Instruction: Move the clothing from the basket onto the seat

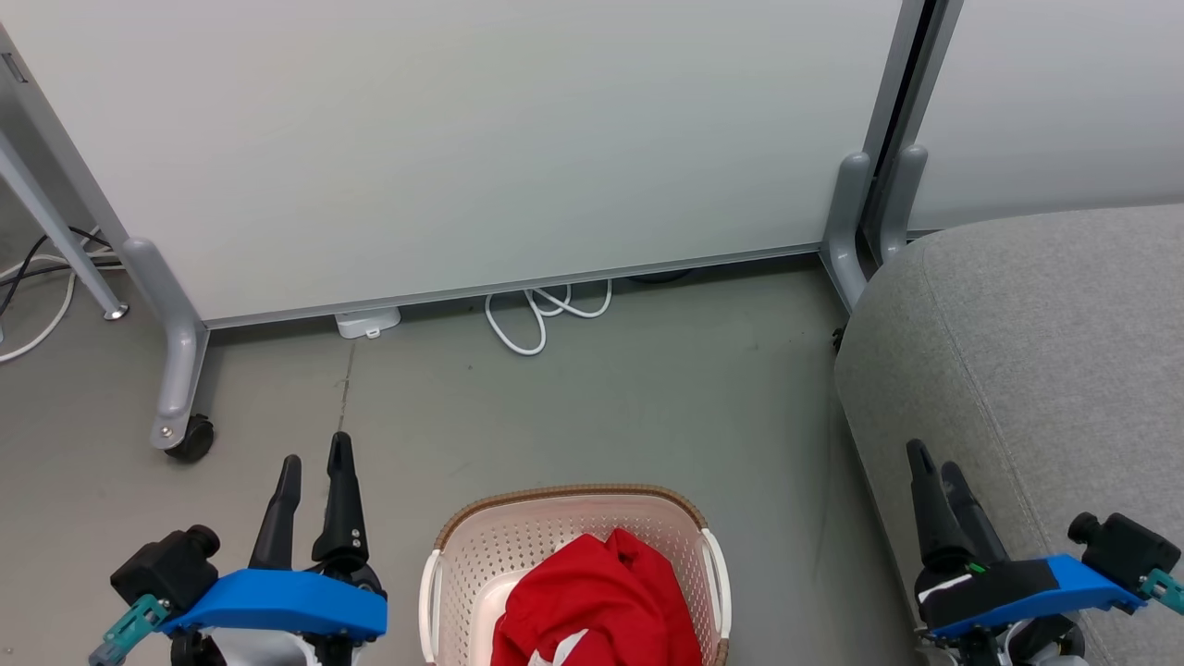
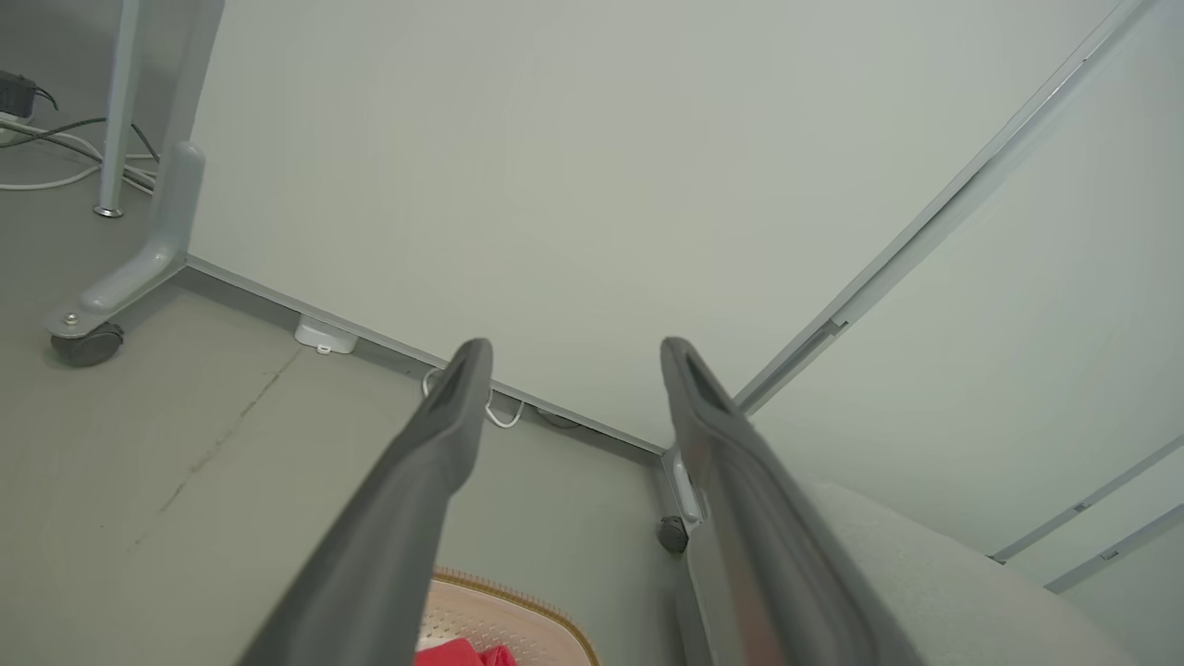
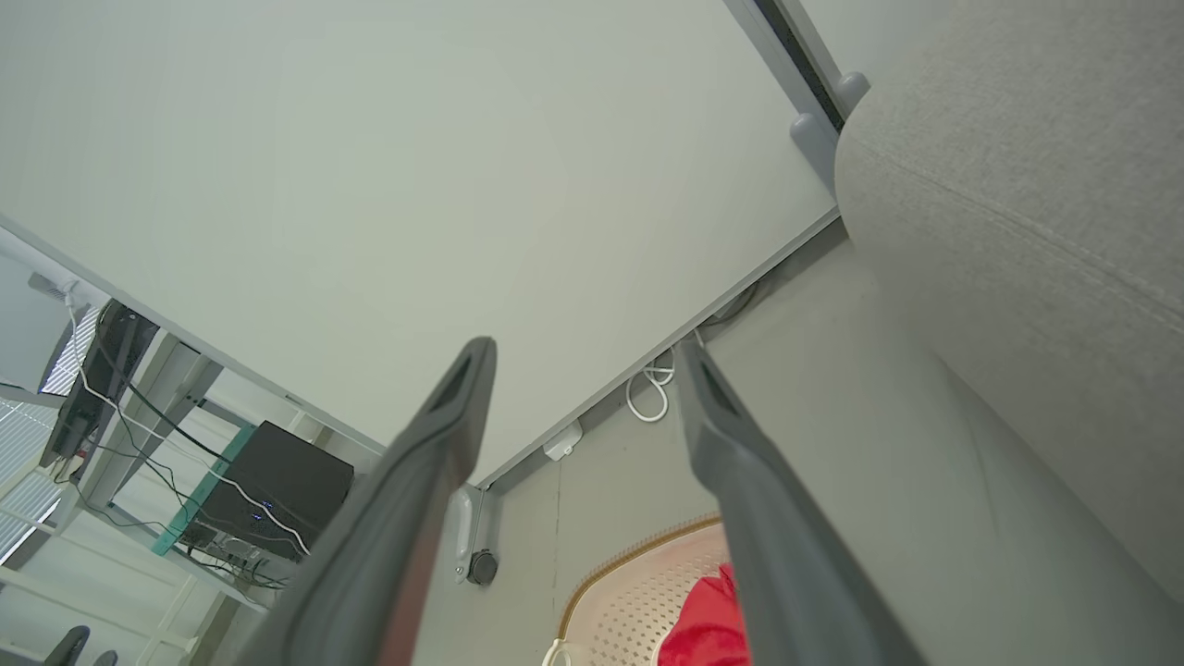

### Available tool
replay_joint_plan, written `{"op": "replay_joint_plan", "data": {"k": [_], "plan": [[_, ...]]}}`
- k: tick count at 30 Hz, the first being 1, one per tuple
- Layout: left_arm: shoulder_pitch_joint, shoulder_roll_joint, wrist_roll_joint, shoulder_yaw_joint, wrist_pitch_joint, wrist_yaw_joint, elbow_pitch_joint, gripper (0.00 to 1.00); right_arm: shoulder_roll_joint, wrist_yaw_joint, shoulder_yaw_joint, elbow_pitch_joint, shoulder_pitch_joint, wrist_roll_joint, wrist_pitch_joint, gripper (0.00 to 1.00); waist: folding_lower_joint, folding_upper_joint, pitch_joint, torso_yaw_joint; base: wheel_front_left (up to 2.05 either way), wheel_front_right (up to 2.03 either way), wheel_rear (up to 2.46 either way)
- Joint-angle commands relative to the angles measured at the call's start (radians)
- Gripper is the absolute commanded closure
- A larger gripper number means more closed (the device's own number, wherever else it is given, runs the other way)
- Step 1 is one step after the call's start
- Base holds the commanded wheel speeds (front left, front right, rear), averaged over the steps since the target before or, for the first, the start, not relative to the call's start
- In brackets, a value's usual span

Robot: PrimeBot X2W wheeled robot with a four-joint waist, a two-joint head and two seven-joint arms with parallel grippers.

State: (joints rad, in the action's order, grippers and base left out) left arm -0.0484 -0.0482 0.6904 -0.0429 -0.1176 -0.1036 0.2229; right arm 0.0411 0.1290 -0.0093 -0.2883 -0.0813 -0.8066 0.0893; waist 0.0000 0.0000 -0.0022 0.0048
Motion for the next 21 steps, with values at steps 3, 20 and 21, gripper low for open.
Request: {"op": "replay_joint_plan", "data": {"k": [3,20,21], "plan": [[-0.018,-0.005,-0.061,-0.005,-0.017,-0.006,-0.013,0.0,0.008,0.002,0.005,0.01,-0.025,0.053,0.012,0.0,0.0,0.0,0.0,0.001,0.0,0.0,0.0],[-0.019,-0.005,-0.228,-0.024,-0.061,-0.014,0.003,0.0,0.01,0.002,0.029,0.011,-0.021,0.211,0.029,0.0,0.0,0.0,-0.005,0.003,0.0,0.0,0.0],[-0.019,-0.005,-0.237,-0.026,-0.064,-0.015,0.004,0.0,0.01,0.002,0.029,0.011,-0.02,0.22,0.029,0.0,0.0,0.0,-0.005,0.003,0.0,0.0,0.0]]}}
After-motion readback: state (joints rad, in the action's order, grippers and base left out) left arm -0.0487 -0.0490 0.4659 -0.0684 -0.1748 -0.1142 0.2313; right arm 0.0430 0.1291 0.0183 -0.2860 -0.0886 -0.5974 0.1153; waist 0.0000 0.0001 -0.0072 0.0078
